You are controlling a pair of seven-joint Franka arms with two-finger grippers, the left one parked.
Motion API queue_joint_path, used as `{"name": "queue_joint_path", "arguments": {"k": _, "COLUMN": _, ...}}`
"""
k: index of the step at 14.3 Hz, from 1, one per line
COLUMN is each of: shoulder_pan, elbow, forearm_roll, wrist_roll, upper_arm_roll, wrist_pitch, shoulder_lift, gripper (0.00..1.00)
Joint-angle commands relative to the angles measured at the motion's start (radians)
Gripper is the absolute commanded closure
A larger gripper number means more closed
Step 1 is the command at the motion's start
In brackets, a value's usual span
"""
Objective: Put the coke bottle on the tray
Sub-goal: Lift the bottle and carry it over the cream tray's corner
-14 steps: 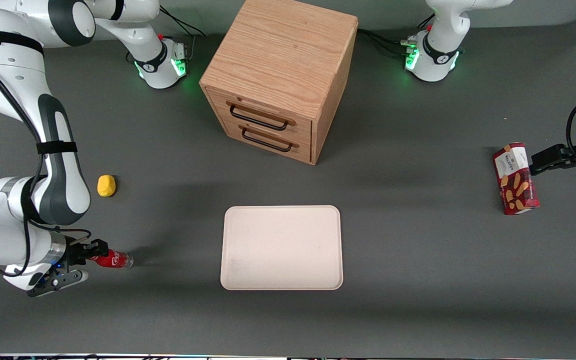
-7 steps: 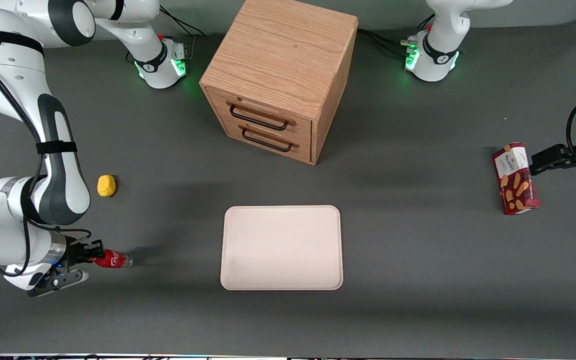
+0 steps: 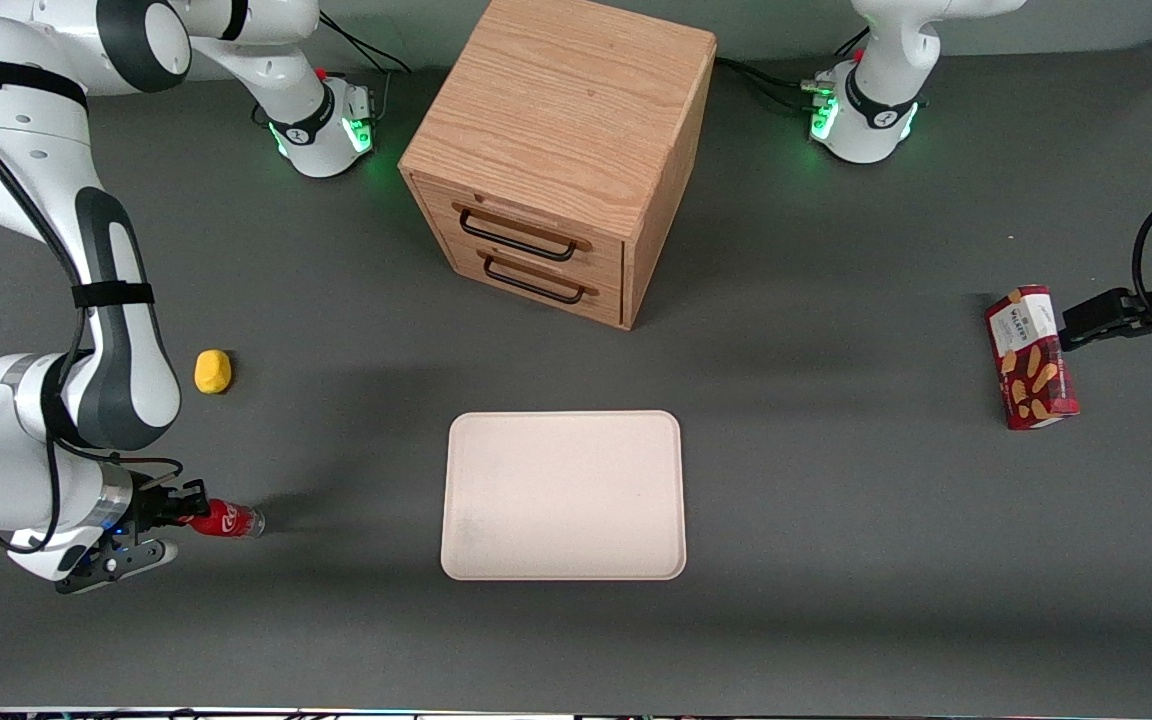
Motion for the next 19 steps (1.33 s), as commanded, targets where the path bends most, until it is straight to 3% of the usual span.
{"name": "queue_joint_path", "arguments": {"k": 1, "shoulder_pan": 0.005, "elbow": 0.024, "forearm_roll": 0.008, "wrist_roll": -0.024, "upper_arm_roll": 0.002, "wrist_pitch": -0.065, "shoulder_lift": -0.057, "gripper": 1.00}}
{"name": "queue_joint_path", "arguments": {"k": 12, "shoulder_pan": 0.067, "elbow": 0.346, "forearm_roll": 0.005, "wrist_roll": 0.012, "upper_arm_roll": 0.071, "wrist_pitch": -0.474, "shoulder_lift": -0.133, "gripper": 1.00}}
{"name": "queue_joint_path", "arguments": {"k": 15, "shoulder_pan": 0.128, "elbow": 0.406, "forearm_roll": 0.002, "wrist_roll": 0.144, "upper_arm_roll": 0.083, "wrist_pitch": -0.495, "shoulder_lift": -0.133, "gripper": 1.00}}
{"name": "queue_joint_path", "arguments": {"k": 19, "shoulder_pan": 0.214, "elbow": 0.412, "forearm_roll": -0.004, "wrist_roll": 0.354, "upper_arm_roll": 0.131, "wrist_pitch": -0.390, "shoulder_lift": -0.095, "gripper": 1.00}}
